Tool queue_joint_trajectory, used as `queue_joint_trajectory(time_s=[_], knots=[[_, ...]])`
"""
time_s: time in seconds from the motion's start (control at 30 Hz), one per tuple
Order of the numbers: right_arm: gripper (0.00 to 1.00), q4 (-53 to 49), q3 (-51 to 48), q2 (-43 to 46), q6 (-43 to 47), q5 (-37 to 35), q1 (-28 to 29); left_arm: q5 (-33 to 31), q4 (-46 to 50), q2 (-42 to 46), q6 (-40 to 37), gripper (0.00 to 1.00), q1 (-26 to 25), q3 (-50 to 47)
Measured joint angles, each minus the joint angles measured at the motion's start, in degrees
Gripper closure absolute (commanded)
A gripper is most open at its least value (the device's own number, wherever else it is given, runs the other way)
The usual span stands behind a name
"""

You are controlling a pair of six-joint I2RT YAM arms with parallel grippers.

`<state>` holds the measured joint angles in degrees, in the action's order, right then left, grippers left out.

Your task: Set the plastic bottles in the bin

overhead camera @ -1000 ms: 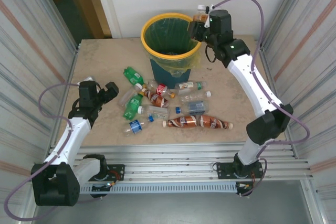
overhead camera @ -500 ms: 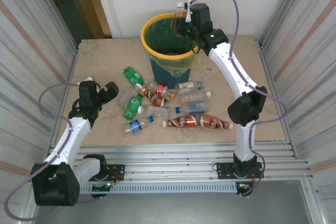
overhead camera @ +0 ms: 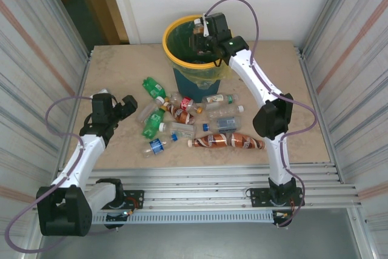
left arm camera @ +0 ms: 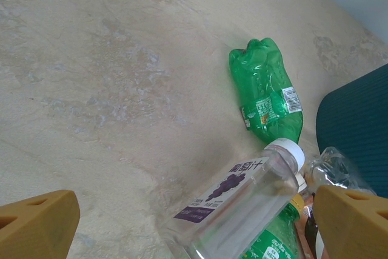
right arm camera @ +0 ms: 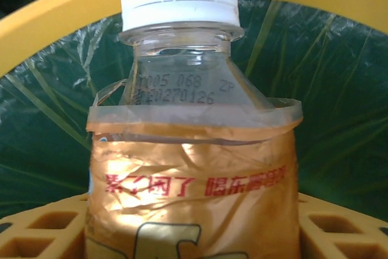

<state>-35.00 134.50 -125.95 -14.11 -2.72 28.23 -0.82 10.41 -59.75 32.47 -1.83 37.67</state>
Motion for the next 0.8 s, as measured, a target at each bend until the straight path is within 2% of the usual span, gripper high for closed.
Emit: queue_joint_trajectory(time_s=[0.1,0.37,0.7,0.8], knots=[[0.24,-0.2,0.0,-0.2,0.8,-0.1,0.0,0.0,0.0,-0.1,0.0,0.01,0.0,0.0],[0.11,-0.2,0.0,-0.2,1.3,-0.3,0.0,0.0,0.0,-0.1,0.0,0.01,0.0,0.0],[0.01,-0.2,0.0,0.6,2.7,-1.0,0.0,0.0,0.0,-0.1,0.0,0.01,0.0,0.0],[0.02,-0.3,0.0,2.1,3.1,-1.9,0.0,0.0,0.0,-0.1,0.0,0.01,0.0,0.0]])
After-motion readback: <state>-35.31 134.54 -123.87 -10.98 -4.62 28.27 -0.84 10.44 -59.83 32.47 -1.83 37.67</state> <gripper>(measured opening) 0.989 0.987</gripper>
